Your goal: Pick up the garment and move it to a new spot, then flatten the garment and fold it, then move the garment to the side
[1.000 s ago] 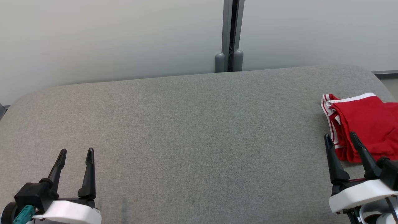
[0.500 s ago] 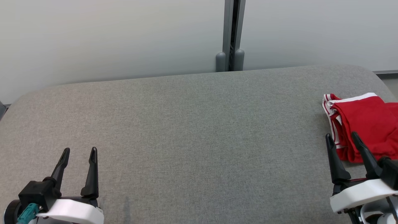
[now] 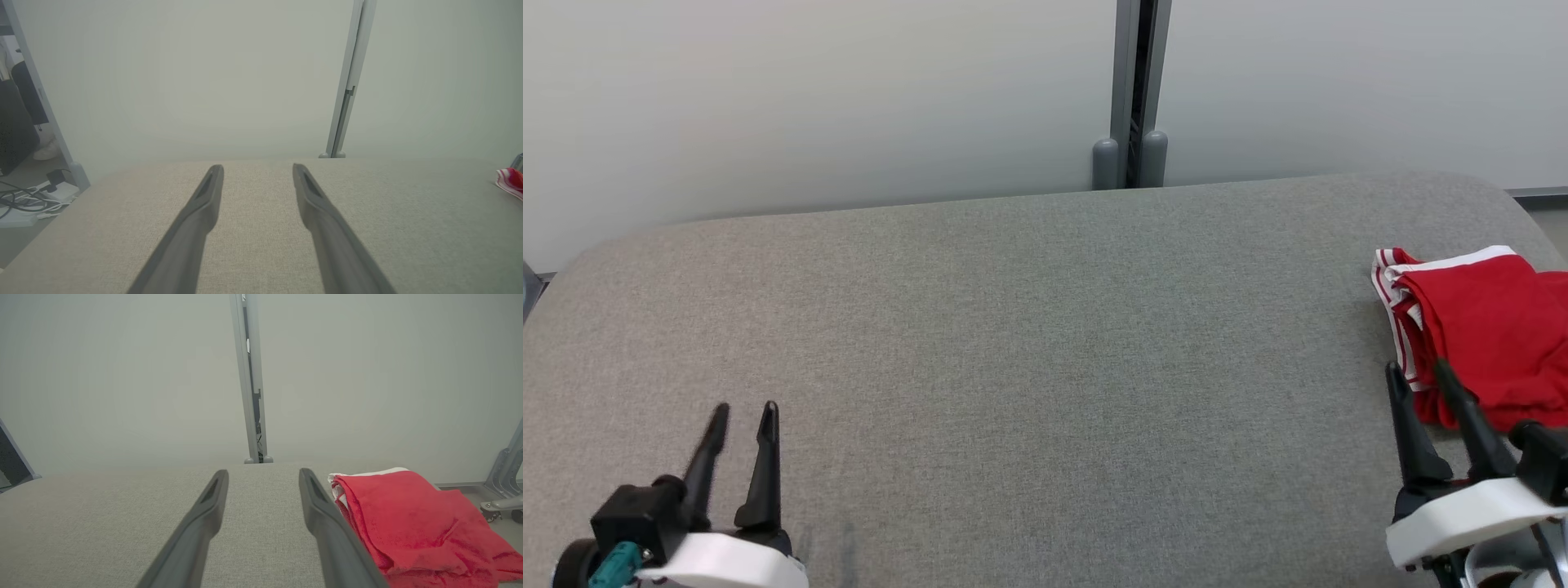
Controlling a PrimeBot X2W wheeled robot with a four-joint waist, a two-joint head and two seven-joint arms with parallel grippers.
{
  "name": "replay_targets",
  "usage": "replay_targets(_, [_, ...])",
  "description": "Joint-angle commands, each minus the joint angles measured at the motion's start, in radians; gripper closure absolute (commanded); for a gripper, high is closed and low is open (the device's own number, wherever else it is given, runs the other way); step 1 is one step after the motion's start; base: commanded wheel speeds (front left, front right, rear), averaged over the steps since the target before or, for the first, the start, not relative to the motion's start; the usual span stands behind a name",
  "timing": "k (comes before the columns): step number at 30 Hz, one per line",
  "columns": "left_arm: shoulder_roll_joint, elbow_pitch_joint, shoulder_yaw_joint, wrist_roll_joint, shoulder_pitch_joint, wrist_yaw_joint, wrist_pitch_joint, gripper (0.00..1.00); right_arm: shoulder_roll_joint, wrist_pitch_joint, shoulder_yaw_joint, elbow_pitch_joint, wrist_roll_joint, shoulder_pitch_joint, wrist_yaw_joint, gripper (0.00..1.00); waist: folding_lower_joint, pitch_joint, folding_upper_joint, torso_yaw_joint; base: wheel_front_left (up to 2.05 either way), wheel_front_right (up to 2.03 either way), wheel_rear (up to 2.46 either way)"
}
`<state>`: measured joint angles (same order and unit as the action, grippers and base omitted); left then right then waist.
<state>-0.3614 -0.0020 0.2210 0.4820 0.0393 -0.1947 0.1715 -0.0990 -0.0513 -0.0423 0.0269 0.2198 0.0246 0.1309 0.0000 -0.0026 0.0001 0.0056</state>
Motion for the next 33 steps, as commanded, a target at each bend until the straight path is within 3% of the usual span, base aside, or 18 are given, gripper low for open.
replay_targets(1, [0.006, 0.004, 0.002, 0.004, 0.004, 0.000, 0.000, 1.00, 0.003, 0.002, -0.001, 0.007, 0.003, -0.001, 0.000, 1.00, 0.0000, 0.000, -0.0001, 0.000, 0.00, 0.00, 0.00])
replay_targets(33, [0.122, 0.119, 0.012, 0.434, -0.078, 0.118, 0.033, 1.00, 0.010, 0.223, -0.196, 0.176, 0.452, 0.117, 0.000, 1.00, 0.0000, 0.002, -0.0001, -0.001, 0.00, 0.00, 0.00])
